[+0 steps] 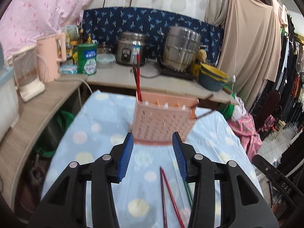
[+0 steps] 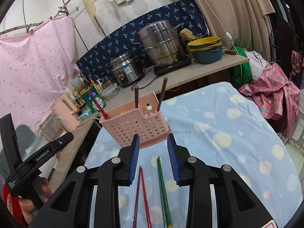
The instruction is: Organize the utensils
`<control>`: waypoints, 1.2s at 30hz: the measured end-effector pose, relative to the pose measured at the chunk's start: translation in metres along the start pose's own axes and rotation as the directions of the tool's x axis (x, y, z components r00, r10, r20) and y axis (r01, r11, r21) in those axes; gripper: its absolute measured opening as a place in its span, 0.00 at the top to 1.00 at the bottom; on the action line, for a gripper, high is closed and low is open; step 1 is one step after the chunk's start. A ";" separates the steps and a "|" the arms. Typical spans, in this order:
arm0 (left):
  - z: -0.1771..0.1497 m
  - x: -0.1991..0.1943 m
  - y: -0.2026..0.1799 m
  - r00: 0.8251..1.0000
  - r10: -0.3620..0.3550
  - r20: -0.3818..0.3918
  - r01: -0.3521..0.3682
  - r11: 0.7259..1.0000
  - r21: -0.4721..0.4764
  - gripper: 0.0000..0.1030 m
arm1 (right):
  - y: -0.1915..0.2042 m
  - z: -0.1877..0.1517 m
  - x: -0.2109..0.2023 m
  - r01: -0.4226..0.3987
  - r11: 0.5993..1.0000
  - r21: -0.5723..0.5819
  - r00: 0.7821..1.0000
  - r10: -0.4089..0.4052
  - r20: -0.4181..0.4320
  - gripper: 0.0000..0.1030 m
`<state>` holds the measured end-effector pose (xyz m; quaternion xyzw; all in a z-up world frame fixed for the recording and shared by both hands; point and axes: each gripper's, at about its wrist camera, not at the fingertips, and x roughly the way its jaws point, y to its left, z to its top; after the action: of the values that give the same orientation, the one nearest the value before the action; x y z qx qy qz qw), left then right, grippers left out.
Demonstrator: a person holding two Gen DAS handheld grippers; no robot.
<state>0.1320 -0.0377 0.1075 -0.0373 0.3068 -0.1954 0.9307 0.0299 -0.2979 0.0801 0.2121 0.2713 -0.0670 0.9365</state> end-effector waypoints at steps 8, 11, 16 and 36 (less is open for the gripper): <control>-0.070 0.005 -0.001 0.991 0.002 -0.135 0.000 1.000 0.017 0.61 | -0.019 -0.069 0.000 0.063 0.997 -0.044 0.987 -0.069 -0.143 0.70; -0.091 0.006 -0.001 0.984 0.009 -0.176 -0.004 1.000 0.029 0.61 | -0.023 -0.089 0.003 0.061 0.997 -0.043 0.979 -0.068 -0.193 0.70; -0.121 0.007 0.000 0.972 0.013 -0.237 -0.006 1.000 0.030 0.61 | -0.020 -0.118 0.009 0.055 0.997 -0.056 0.964 -0.068 -0.259 0.70; -0.164 0.008 -0.005 0.947 0.011 -0.321 0.002 0.999 0.041 0.61 | -0.016 -0.157 0.027 0.092 0.982 -0.162 0.940 -0.140 -0.312 0.78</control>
<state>0.0400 -0.0368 -0.0290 0.0145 0.4503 -0.2027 0.8695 -0.0269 -0.2446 -0.0600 0.1353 0.4366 -0.0669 0.8869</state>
